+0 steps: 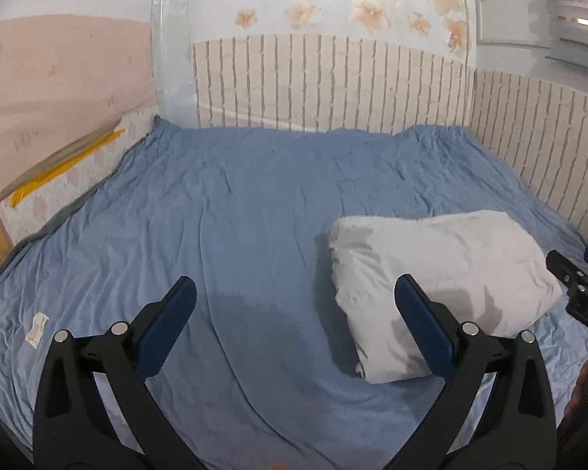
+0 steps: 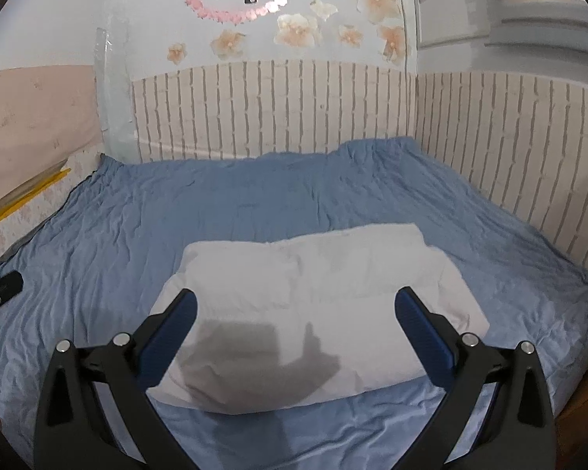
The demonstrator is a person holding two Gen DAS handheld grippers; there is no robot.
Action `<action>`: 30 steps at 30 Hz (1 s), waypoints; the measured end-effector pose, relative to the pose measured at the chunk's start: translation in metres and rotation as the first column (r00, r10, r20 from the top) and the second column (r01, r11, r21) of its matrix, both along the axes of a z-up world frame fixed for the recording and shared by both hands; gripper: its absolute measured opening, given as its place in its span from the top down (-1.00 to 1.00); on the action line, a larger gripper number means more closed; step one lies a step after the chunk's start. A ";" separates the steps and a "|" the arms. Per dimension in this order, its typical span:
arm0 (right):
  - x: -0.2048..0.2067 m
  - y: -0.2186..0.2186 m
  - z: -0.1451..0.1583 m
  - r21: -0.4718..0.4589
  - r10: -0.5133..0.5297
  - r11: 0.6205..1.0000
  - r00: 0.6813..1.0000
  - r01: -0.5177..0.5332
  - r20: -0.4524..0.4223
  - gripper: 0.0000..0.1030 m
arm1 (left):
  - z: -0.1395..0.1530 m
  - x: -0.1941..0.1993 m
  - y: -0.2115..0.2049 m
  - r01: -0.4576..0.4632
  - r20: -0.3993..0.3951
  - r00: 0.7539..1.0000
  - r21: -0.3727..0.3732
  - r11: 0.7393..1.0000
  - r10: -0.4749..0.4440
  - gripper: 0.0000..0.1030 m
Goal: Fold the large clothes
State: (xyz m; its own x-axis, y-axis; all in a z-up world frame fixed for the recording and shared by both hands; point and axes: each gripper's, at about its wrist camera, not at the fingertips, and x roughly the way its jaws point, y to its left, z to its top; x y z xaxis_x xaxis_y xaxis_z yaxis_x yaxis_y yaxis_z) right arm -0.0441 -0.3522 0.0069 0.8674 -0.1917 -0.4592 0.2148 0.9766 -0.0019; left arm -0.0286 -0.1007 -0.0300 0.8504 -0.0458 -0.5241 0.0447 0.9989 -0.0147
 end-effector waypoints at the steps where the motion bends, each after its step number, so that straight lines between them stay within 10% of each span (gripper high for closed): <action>1: -0.002 0.001 0.002 -0.004 0.002 1.000 1.000 -0.002 0.009 -0.96 | 0.003 -0.002 0.001 0.004 0.007 1.000 -0.002 1.000 -0.004 -0.94; 30: -0.011 0.009 0.012 -0.023 0.018 1.000 0.999 -0.018 0.033 -0.96 | 0.014 -0.021 -0.004 0.035 0.050 0.998 0.028 0.999 -0.037 -0.94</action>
State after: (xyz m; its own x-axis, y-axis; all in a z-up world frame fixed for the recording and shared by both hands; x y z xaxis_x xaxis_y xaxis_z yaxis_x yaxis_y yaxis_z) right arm -0.0549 -0.3430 0.0186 0.8856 -0.1861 -0.4255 0.1975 0.9801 -0.0176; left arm -0.0496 -0.1050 -0.0160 0.8739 -0.0633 -0.4819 0.0808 0.9966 0.0156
